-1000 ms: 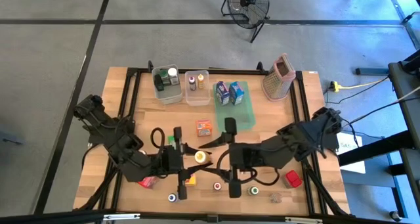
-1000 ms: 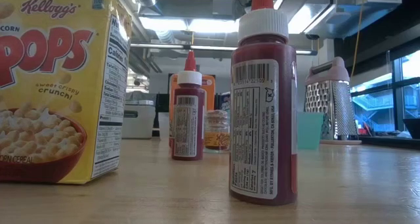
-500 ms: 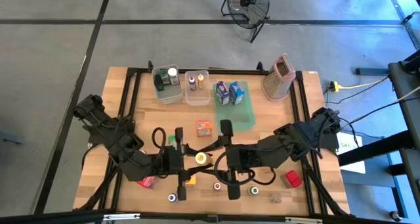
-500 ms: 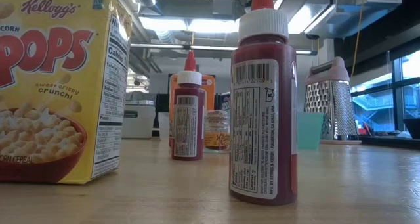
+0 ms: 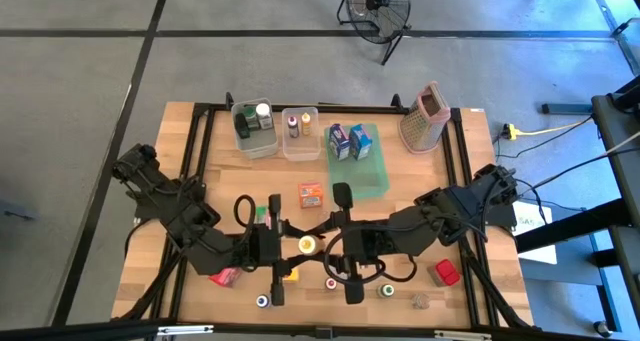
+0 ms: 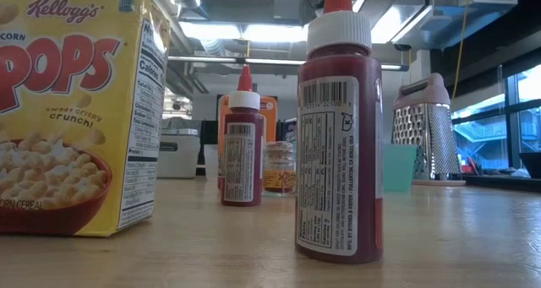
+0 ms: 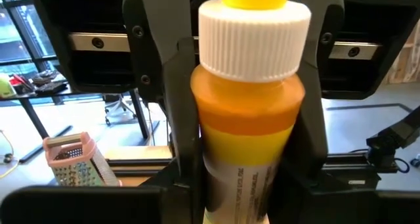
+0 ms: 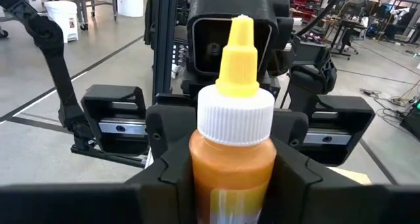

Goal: Pick & Place Kitchen Items
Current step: Put the yellow food coloring bottle into the transparent bin

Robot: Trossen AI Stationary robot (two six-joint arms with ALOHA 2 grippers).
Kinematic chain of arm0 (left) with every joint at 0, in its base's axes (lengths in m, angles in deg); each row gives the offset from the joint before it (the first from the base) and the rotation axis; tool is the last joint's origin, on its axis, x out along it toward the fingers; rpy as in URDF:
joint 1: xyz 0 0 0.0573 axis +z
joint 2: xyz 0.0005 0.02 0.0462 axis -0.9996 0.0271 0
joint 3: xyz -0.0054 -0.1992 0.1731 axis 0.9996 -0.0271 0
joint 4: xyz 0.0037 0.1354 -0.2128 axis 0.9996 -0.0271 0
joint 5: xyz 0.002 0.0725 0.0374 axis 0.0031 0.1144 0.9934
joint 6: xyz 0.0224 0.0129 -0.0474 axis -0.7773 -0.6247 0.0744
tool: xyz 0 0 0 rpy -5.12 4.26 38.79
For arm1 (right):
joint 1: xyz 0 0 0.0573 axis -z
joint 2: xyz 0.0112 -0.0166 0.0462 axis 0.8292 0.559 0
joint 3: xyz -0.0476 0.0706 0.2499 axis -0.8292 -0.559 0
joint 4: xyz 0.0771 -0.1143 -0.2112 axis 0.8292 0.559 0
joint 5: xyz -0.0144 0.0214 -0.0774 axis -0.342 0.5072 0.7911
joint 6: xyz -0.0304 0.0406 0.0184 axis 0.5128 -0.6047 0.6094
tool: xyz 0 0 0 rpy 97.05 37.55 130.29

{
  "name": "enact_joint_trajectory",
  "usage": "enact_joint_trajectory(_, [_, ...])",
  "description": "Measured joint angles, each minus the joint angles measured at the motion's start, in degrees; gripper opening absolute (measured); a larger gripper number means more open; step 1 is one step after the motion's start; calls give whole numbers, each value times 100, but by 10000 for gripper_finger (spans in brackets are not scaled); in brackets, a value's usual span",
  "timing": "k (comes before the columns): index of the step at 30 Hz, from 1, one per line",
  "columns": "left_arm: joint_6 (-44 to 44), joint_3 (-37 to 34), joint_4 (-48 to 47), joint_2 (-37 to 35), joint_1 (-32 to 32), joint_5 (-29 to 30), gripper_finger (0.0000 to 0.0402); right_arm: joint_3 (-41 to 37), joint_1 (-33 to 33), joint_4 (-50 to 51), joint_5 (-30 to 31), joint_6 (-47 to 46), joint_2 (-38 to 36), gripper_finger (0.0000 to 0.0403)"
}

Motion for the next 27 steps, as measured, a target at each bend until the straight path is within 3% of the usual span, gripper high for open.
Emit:
enact_joint_trajectory(8, [64, 0, -46, 0, 0, -69, 134, 0, -1, 20, -41, 64, 9, 130])
enact_joint_trajectory(19, [856, 2, -528, -4, -17, 112, 188, -7, -54, 181, 98, 58, -164, 129])
enact_joint_trajectory(27, [879, 2, -1174, -8, -206, 834, 205, 0, -118, 955, -56, -834, -522, 128])
